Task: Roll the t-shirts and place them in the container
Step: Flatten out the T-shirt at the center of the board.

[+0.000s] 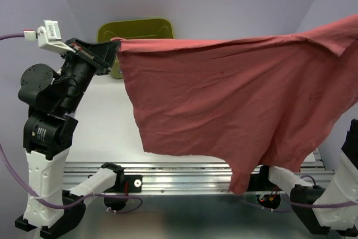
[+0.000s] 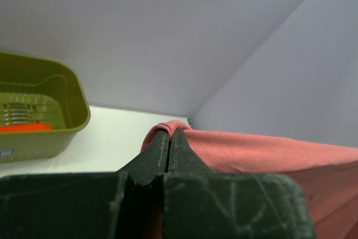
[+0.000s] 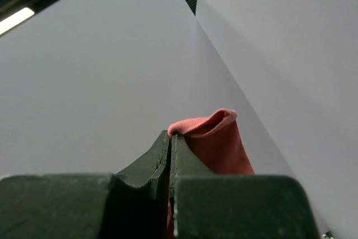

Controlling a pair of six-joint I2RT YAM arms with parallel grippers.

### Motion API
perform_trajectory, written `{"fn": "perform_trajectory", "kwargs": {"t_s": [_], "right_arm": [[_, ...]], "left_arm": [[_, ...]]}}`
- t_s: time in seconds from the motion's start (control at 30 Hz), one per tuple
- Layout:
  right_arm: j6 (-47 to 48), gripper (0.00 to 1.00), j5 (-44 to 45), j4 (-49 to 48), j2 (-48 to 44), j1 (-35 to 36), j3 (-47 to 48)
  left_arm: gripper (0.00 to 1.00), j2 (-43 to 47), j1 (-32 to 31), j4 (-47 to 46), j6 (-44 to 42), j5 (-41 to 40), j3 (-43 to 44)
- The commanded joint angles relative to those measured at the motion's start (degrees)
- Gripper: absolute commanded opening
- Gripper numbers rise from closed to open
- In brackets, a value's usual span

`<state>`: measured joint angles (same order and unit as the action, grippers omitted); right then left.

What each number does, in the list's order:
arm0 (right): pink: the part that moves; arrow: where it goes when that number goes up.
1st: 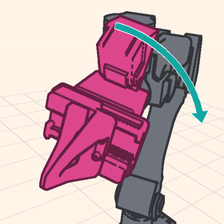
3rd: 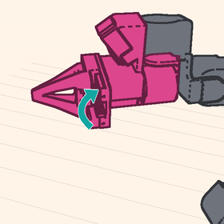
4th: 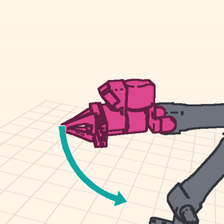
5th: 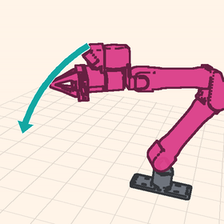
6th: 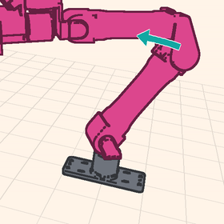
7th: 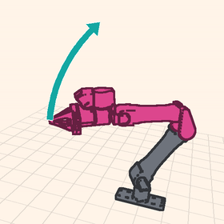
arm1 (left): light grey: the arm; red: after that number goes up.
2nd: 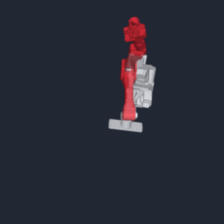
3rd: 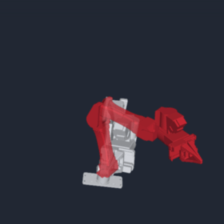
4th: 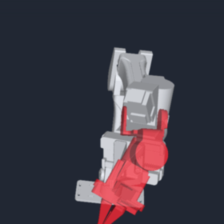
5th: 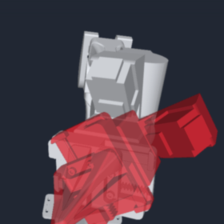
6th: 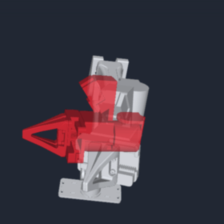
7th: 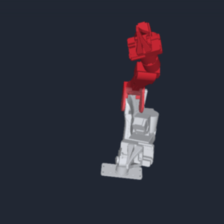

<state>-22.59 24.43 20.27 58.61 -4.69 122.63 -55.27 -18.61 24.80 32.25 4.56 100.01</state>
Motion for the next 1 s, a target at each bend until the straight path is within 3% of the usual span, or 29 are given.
{"fn": "perform_trajectory", "kwargs": {"t_s": [0.0,0.2,0.47,0.7,0.97], "right_arm": [[4.4,0.01,3.9,-3.6,8.4,-0.1,0.7],[5.1,0.01,1.7,-3.9,18.4,-0.1,-2.0],[0.6,0.01,-4.3,-6.6,29.3,-0.1,-13.1],[-2.6,0.01,-7.3,-6.6,36.7,-0.1,-15.6],[-0.9,0.01,-4.0,-6.6,31.2,-0.1,-13.3]], "left_arm": [[0.0,-0.5,0.4,0.7,0.1,-2.9,-4.2],[0.0,-1.6,0.4,-0.2,0.8,-6.9,-14.6],[0.0,-6.3,1.0,-0.7,0.2,-12.0,-23.8],[0.0,-12.6,1.5,-0.3,-3.6,-12.2,-19.4],[0.0,-15.0,1.5,1.1,-8.2,-10.5,-9.4]]}}
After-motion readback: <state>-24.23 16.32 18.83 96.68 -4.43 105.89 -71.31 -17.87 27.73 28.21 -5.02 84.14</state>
